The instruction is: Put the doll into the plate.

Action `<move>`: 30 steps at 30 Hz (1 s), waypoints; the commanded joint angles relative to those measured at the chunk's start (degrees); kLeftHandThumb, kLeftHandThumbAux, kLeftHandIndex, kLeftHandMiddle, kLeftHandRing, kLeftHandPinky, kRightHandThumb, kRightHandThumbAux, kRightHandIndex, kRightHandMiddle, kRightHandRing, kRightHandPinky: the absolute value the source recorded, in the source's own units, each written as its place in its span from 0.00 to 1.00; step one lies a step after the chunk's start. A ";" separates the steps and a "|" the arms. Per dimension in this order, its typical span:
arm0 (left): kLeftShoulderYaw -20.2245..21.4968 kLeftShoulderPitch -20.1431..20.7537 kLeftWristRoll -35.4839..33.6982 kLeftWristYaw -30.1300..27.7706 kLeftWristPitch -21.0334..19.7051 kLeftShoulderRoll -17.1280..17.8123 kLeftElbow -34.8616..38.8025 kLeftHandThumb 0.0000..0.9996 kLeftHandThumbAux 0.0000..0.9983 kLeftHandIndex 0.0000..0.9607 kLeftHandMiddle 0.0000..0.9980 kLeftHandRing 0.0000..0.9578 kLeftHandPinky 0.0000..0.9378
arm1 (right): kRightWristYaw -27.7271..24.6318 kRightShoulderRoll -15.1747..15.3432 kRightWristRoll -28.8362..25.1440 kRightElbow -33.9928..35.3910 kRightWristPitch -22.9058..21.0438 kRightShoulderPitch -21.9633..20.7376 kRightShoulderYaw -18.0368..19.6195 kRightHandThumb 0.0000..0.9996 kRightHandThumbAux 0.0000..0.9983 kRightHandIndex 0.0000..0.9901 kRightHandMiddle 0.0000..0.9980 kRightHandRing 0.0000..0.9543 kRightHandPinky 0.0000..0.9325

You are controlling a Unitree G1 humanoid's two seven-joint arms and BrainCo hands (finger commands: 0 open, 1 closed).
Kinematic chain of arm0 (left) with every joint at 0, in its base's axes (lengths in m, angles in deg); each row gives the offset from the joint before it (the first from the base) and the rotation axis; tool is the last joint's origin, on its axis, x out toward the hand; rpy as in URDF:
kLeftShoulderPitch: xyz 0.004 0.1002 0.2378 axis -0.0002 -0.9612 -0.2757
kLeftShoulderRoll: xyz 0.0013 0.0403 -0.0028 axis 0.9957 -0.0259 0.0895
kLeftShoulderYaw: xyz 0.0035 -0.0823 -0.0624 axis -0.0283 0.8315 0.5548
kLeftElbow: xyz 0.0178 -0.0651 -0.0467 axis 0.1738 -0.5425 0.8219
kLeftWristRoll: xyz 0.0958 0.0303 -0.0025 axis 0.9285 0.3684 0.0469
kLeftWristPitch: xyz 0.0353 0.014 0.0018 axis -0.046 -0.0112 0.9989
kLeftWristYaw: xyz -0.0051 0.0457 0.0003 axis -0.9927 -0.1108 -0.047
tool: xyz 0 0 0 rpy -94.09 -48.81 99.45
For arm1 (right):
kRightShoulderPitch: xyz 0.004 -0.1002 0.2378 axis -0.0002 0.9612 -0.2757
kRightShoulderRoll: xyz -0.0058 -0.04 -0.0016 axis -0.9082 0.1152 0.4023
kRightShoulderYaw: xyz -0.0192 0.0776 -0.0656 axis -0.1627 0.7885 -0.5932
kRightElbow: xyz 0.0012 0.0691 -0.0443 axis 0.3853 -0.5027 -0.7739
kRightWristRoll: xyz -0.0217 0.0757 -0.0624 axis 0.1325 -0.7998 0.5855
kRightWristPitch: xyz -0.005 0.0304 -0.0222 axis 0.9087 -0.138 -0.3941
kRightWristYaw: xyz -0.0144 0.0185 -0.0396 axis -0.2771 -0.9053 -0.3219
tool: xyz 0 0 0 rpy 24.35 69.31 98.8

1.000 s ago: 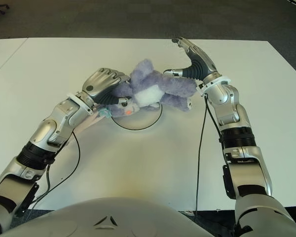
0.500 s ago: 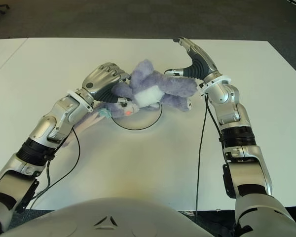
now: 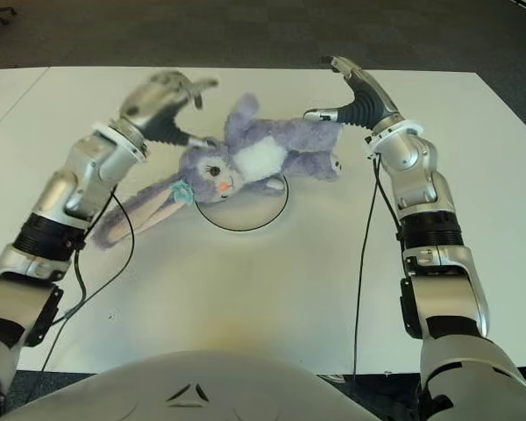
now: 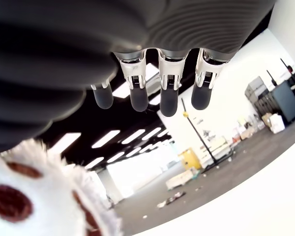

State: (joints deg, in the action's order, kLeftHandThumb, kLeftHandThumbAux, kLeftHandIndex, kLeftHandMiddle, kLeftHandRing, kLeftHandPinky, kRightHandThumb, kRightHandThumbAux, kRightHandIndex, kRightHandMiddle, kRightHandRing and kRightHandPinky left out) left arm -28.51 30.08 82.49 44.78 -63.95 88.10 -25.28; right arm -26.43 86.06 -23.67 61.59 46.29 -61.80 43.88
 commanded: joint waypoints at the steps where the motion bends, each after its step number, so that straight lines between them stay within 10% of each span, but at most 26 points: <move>1: 2.92 2.25 -0.78 2.09 -0.77 1.91 -0.75 0.00 0.46 0.07 0.35 0.40 0.46 | -1.77 2.54 -2.50 -1.27 -1.57 -4.73 2.45 0.00 0.43 0.00 0.06 0.05 0.05; 12: 8.80 10.52 -6.31 3.25 0.70 7.67 -8.29 0.00 0.42 0.05 0.27 0.30 0.24 | -3.39 4.89 -6.52 -2.52 -0.84 -8.39 5.61 0.00 0.50 0.03 0.04 0.02 0.02; 30: 14.64 14.34 -21.49 16.48 18.27 4.86 -35.39 0.00 0.49 0.00 0.13 0.15 0.15 | -6.08 2.01 -20.37 -36.97 11.60 -17.18 15.18 0.00 0.60 0.05 0.05 0.01 0.00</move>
State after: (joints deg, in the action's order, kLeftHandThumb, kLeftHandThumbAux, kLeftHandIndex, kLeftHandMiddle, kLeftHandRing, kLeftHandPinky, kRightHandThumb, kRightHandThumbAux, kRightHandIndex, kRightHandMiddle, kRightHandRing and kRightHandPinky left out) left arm -13.98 42.32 63.10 59.70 -49.26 94.15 -53.80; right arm -32.06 89.69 -41.04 30.07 56.71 -77.50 56.87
